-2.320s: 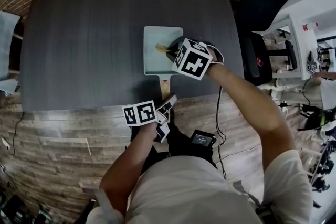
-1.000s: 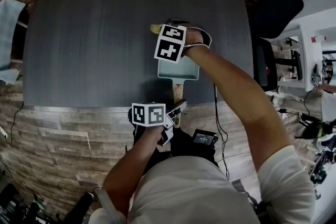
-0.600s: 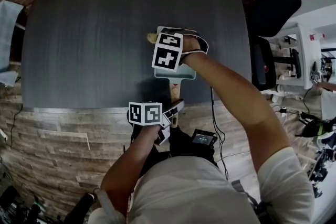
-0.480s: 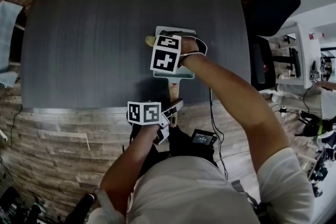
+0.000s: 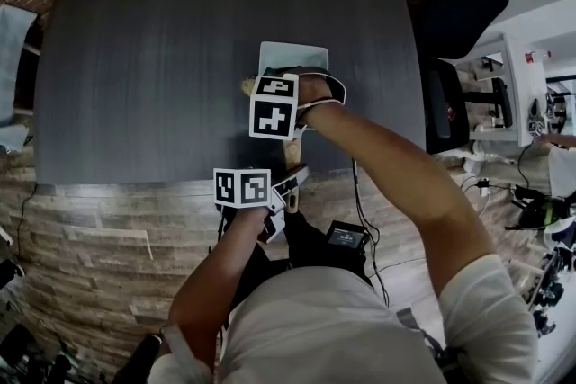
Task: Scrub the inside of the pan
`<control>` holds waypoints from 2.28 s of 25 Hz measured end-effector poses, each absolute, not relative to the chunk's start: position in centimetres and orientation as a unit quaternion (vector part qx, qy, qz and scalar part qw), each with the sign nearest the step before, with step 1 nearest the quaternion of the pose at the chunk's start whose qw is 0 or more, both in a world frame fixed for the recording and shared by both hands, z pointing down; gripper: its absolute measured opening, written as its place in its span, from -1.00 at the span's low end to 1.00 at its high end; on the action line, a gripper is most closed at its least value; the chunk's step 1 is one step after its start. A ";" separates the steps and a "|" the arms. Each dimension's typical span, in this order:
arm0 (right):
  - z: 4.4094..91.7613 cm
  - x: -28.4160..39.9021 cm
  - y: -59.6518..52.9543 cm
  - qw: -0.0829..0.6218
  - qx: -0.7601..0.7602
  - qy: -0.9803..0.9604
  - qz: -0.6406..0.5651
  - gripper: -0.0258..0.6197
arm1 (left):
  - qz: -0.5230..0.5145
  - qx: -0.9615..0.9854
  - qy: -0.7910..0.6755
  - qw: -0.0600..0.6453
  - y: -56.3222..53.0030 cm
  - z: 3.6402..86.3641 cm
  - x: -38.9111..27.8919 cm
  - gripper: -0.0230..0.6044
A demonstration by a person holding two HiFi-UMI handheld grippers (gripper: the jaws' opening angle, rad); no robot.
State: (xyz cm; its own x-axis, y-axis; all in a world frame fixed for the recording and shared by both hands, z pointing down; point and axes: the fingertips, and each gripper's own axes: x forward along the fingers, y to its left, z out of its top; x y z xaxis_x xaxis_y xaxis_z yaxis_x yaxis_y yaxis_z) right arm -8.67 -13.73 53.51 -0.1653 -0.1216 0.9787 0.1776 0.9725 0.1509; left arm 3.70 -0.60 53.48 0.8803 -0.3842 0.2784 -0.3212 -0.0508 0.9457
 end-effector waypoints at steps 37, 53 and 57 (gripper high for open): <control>48.7 -7.9 -8.1 0.570 -0.016 -0.817 -0.081 -0.82 | 0.002 0.753 -0.310 0.580 -1.3 52.3 1.6 -0.18; 44.2 -4.6 -9.6 0.512 0.079 -0.855 -0.014 -0.82 | -0.045 0.751 -0.361 0.551 -2.4 48.1 -4.4 -0.19; 43.1 -3.0 -9.4 0.498 0.106 -0.860 0.000 -0.82 | -0.095 0.757 -0.346 0.546 -2.4 45.5 -5.0 -0.30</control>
State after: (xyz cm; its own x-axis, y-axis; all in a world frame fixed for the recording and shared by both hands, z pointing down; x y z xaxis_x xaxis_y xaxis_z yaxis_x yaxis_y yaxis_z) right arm -2.99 -9.36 43.13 -0.4805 -0.1824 0.8578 -0.1829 0.9775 0.1054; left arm -4.96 -2.35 45.47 0.7421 -0.6282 0.2340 -0.4200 -0.1637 0.8927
